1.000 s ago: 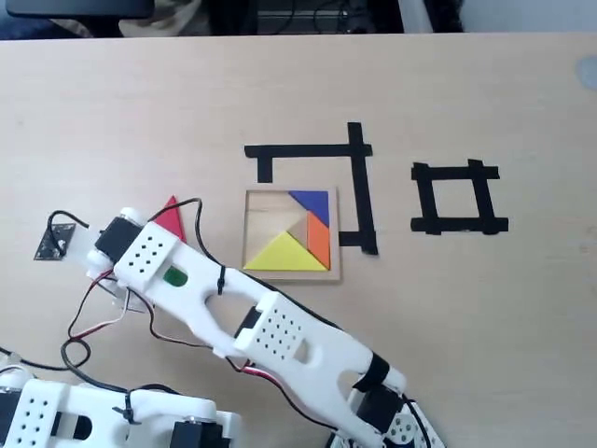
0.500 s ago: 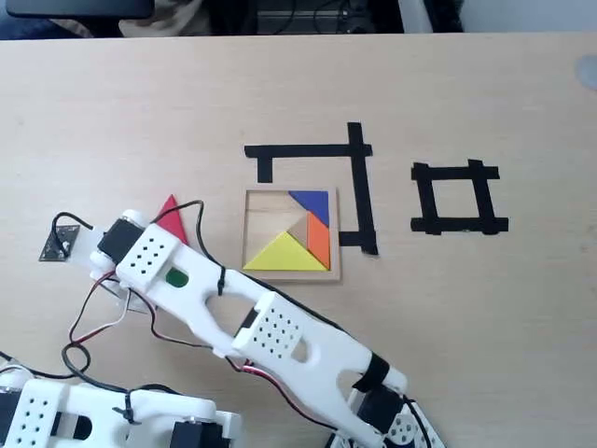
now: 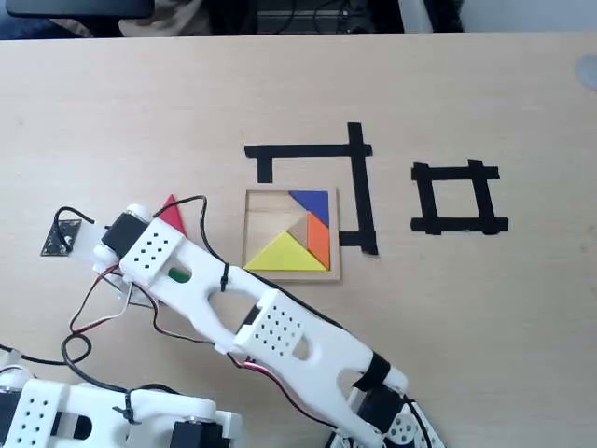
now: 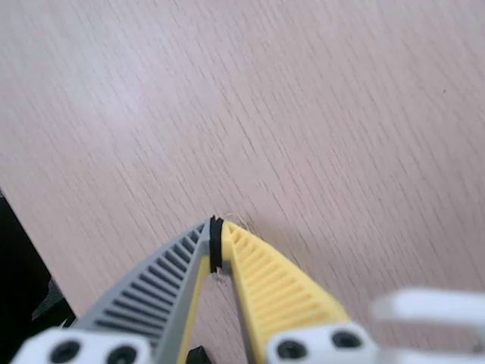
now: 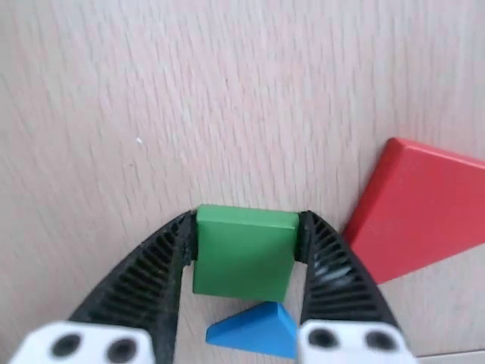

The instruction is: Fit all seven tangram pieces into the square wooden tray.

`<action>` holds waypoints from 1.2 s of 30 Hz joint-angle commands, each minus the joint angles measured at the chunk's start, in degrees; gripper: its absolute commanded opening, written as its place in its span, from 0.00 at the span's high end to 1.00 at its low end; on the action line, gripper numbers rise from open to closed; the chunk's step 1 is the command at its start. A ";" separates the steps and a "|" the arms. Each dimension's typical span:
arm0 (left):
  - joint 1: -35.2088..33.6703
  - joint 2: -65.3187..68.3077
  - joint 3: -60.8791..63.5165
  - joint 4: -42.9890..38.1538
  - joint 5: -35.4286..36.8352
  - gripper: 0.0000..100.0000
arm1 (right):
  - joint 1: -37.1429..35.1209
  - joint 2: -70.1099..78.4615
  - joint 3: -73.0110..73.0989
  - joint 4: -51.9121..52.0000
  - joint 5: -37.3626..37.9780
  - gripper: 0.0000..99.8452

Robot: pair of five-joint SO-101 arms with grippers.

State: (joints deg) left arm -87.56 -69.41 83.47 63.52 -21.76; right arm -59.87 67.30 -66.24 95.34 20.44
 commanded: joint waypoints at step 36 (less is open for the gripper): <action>0.48 -0.53 -2.33 -1.05 0.44 0.97 | 3.69 0.04 -15.60 5.45 1.49 0.99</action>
State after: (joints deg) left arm -87.56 -69.41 83.47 63.52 -21.76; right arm -57.67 68.26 -78.55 99.03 21.41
